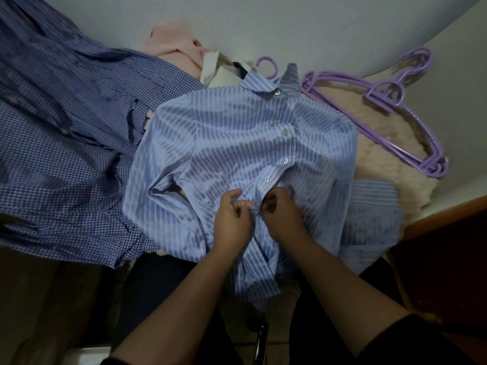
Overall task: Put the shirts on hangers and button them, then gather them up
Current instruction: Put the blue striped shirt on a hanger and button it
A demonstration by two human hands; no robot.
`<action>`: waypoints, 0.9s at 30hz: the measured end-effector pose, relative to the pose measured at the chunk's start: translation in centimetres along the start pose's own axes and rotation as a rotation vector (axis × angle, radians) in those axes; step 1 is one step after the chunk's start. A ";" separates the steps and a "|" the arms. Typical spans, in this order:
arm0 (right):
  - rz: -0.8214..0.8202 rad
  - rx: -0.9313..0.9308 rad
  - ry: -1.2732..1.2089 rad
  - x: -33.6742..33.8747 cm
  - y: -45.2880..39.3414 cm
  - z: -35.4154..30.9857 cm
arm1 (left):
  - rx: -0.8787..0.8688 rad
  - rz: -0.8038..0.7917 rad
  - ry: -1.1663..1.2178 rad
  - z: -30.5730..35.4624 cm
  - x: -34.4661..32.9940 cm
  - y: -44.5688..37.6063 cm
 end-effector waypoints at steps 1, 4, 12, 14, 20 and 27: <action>0.012 -0.005 0.041 0.0 0.0 -0.1 | 0.008 0.008 0.011 -0.2 0.1 0.0; 0.045 -0.009 0.135 0.1 0.1 -0.6 | 0.028 0.015 0.038 -0.2 0.3 0.3; 0.071 -0.093 -0.302 1.9 1.2 -0.1 | 0.021 -0.056 0.147 1.4 0.0 1.2; 0.073 -0.095 -0.404 2.3 1.6 -0.2 | -0.005 -0.024 0.091 2.2 0.3 1.3; 0.099 -0.014 -0.518 4.2 2.4 -1.8 | -0.008 -0.021 0.168 4.0 1.3 1.9; 0.127 0.006 -0.451 4.8 3.0 -3.0 | 0.030 -0.071 0.287 3.9 1.4 2.4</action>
Point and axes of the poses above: each hand's wrist, its own y-axis away from the middle knuckle, its own x-axis out of the back of the hand, z = x × y, the point moved 10 cm from there along -y, towards the middle knuckle, and after that the axes turned 5 degrees about y, right-handed, at the moved point
